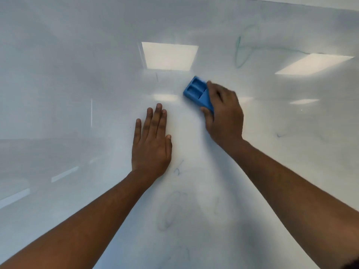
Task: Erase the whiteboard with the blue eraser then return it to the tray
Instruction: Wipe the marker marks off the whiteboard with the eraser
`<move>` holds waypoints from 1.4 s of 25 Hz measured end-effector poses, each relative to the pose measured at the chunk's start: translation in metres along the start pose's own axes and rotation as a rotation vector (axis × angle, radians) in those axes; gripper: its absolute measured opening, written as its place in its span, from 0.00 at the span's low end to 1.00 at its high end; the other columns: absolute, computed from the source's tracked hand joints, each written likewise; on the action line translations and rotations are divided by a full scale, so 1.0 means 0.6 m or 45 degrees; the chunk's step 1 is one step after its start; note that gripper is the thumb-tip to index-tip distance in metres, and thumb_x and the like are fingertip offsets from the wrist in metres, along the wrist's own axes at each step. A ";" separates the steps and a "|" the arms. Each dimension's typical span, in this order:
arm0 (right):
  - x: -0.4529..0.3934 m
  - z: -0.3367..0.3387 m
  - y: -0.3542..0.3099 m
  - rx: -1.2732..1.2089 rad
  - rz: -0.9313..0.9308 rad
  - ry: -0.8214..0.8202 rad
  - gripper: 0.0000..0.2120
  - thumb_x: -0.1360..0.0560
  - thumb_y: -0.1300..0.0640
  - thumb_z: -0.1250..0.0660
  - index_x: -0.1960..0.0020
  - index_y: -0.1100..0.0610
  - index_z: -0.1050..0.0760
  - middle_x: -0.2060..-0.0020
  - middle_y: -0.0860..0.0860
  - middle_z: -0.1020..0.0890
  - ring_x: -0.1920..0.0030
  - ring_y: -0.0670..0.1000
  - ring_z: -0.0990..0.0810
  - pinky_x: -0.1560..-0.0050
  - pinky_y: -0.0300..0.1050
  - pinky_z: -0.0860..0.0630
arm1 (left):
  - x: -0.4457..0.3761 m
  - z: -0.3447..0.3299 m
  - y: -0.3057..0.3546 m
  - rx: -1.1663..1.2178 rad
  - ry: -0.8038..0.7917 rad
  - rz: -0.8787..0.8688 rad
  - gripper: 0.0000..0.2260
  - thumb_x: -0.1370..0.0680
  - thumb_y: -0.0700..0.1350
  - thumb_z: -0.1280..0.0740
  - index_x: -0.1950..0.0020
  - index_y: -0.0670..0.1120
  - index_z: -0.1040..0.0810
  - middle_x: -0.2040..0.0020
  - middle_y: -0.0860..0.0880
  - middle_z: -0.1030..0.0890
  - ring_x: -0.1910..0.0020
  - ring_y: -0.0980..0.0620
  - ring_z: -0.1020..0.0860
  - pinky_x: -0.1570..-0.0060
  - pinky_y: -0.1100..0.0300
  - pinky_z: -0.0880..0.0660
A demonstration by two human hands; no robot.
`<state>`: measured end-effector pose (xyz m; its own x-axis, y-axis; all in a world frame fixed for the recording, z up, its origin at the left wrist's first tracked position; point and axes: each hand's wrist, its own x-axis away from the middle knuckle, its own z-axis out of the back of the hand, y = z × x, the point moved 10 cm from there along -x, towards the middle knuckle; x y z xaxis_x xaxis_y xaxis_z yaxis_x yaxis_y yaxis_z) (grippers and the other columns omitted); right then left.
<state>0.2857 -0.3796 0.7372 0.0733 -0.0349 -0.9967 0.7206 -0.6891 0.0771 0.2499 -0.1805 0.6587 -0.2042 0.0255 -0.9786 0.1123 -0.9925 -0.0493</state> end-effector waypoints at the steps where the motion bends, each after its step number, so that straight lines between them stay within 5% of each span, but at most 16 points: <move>1: 0.058 0.000 -0.020 -0.015 0.185 -0.065 0.28 0.20 0.54 0.30 0.23 0.60 0.31 0.30 0.56 0.23 0.34 0.60 0.24 0.33 0.53 0.25 | -0.003 -0.004 0.004 -0.003 -0.002 0.010 0.31 0.14 0.48 0.46 0.12 0.45 0.50 0.11 0.48 0.52 0.12 0.48 0.55 0.14 0.45 0.55; 4: 0.130 0.030 0.030 0.015 0.426 -0.152 0.26 0.19 0.53 0.31 0.24 0.61 0.28 0.32 0.56 0.21 0.36 0.60 0.21 0.36 0.55 0.23 | 0.000 -0.005 0.015 -0.038 0.064 0.049 0.31 0.15 0.47 0.46 0.12 0.43 0.48 0.11 0.47 0.50 0.12 0.46 0.52 0.14 0.45 0.51; 8: -0.067 0.051 0.173 0.055 -0.020 0.023 0.31 0.22 0.53 0.29 0.21 0.56 0.32 0.30 0.52 0.23 0.33 0.57 0.26 0.36 0.50 0.26 | -0.006 -0.005 0.035 -0.013 0.098 0.100 0.31 0.16 0.48 0.46 0.12 0.43 0.47 0.12 0.47 0.49 0.12 0.45 0.53 0.14 0.46 0.51; 11: -0.163 0.044 0.175 0.004 -0.125 0.065 0.32 0.21 0.54 0.29 0.20 0.55 0.35 0.29 0.51 0.25 0.30 0.56 0.28 0.32 0.49 0.28 | -0.026 -0.015 0.082 -0.033 0.070 0.033 0.31 0.15 0.49 0.46 0.12 0.45 0.48 0.12 0.49 0.50 0.12 0.47 0.54 0.14 0.48 0.52; 18: 0.115 0.057 0.125 -0.081 0.598 -0.237 0.28 0.24 0.57 0.26 0.26 0.59 0.26 0.32 0.56 0.21 0.36 0.61 0.21 0.34 0.53 0.24 | -0.031 -0.031 0.121 0.012 0.025 0.088 0.31 0.15 0.49 0.46 0.12 0.44 0.49 0.12 0.49 0.51 0.13 0.51 0.55 0.14 0.50 0.52; 20: 0.058 0.078 0.197 -0.050 0.493 -0.188 0.28 0.24 0.56 0.27 0.25 0.58 0.26 0.32 0.57 0.20 0.36 0.63 0.22 0.35 0.55 0.23 | -0.044 -0.034 0.146 -0.009 0.018 0.002 0.31 0.15 0.50 0.45 0.12 0.44 0.49 0.12 0.49 0.51 0.13 0.51 0.54 0.14 0.49 0.52; 23: -0.121 0.101 0.316 -0.014 -0.005 -0.056 0.32 0.23 0.55 0.27 0.21 0.56 0.32 0.30 0.57 0.23 0.33 0.63 0.26 0.33 0.54 0.28 | -0.072 -0.039 0.186 -0.040 0.033 -0.070 0.31 0.14 0.53 0.46 0.12 0.44 0.48 0.12 0.49 0.51 0.13 0.51 0.55 0.14 0.52 0.54; 25: -0.150 0.100 0.313 -0.025 -0.150 -0.028 0.33 0.23 0.55 0.27 0.21 0.56 0.32 0.29 0.55 0.24 0.31 0.62 0.28 0.31 0.50 0.31 | -0.078 -0.050 0.209 -0.052 0.028 -0.094 0.31 0.14 0.54 0.46 0.12 0.44 0.47 0.12 0.48 0.49 0.13 0.50 0.53 0.14 0.52 0.54; 31: 0.149 0.097 0.220 -0.185 0.461 -0.232 0.26 0.22 0.56 0.29 0.26 0.59 0.26 0.31 0.56 0.21 0.35 0.60 0.23 0.31 0.51 0.29 | -0.051 -0.066 0.215 -0.029 0.019 -0.057 0.31 0.14 0.54 0.46 0.12 0.44 0.47 0.12 0.48 0.50 0.12 0.50 0.52 0.14 0.50 0.51; 35: 0.001 0.122 0.357 -0.129 0.068 -0.064 0.29 0.23 0.55 0.28 0.24 0.58 0.28 0.32 0.56 0.21 0.34 0.62 0.24 0.31 0.48 0.31 | -0.057 -0.069 0.222 -0.062 0.019 -0.070 0.31 0.14 0.53 0.47 0.13 0.42 0.47 0.12 0.46 0.50 0.12 0.49 0.53 0.14 0.48 0.51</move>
<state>0.3896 -0.5803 0.7514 0.0806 -0.1075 -0.9909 0.7826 -0.6089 0.1297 0.3121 -0.3087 0.6776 -0.1970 0.0823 -0.9769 0.1482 -0.9825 -0.1126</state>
